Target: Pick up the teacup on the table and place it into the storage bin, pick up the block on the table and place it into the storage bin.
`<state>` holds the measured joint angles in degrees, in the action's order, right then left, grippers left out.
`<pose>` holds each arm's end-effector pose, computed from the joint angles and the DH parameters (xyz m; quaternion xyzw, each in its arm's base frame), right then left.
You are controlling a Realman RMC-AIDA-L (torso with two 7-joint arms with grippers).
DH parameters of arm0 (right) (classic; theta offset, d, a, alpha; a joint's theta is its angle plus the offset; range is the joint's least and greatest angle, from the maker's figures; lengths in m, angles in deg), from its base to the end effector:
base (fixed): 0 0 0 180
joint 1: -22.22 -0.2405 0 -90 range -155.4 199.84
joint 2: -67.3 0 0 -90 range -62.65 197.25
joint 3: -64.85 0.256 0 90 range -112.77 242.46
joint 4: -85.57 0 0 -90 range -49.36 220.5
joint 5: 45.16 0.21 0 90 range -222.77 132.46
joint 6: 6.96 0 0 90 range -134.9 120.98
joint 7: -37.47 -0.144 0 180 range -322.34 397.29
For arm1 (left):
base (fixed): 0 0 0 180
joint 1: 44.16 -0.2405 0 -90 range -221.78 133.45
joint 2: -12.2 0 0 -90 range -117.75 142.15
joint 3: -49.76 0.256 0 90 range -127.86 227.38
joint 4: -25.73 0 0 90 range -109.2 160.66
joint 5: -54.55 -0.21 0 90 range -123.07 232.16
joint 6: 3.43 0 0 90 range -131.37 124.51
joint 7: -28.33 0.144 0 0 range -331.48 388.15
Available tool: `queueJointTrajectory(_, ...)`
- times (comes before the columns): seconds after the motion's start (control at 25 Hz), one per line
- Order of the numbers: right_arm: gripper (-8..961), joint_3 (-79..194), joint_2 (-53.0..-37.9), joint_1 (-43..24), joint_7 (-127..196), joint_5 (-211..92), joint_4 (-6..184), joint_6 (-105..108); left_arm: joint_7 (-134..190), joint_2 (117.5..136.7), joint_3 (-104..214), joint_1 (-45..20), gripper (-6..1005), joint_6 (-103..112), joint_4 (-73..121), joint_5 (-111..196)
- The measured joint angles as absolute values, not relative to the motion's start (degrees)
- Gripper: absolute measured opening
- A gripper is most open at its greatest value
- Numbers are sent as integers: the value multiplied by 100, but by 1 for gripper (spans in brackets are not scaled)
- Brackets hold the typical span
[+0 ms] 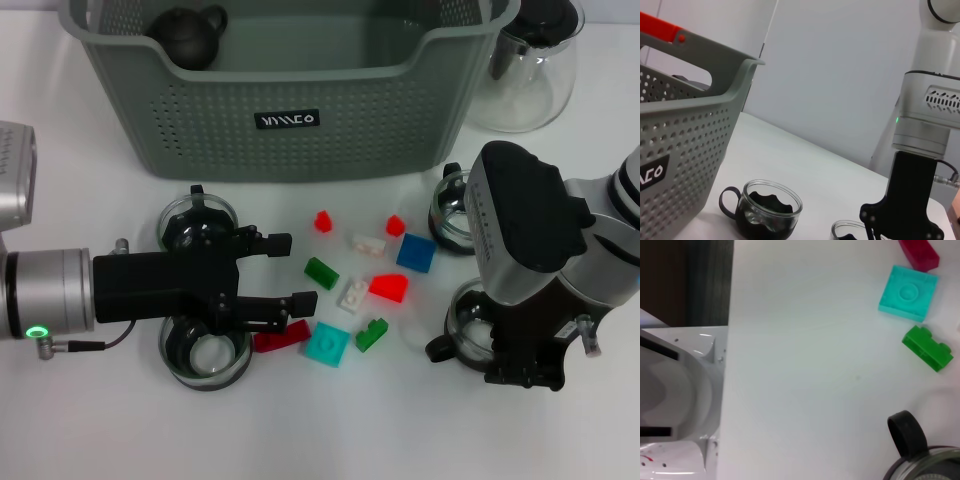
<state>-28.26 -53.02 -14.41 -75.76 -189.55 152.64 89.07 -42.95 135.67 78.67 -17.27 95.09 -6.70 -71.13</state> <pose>0.1903 0.3027 -0.0593 0.9575 -0.0282 0.2771 0.0755 -0.2754 0.2700 -0.0370 -0.9302 -0.2332 -0.2782 0.0550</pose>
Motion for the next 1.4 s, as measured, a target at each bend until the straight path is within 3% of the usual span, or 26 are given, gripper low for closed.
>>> queueJointTrajectory(0.4,56,-2302,-5294,-1410,-7649,-18764,15823,9521,-4286,13560,7867,-1725,889,9513,-670,-7113)
queueJointTrajectory(0.72,56,-1506,-5285,-1648,-7654,-18347,16091,10242,-4286,13555,7868,-1709,888,9567,-701,-7113)
queueJointTrajectory(1.04,57,-144,-5167,-2485,-8568,-17553,16304,10685,-4251,13521,7877,-1760,888,9578,-715,-7148)
queueJointTrajectory(1.4,57,667,-5217,-3852,-9343,-17254,16058,9872,-4146,13495,7911,-1822,888,9605,-725,-7164)
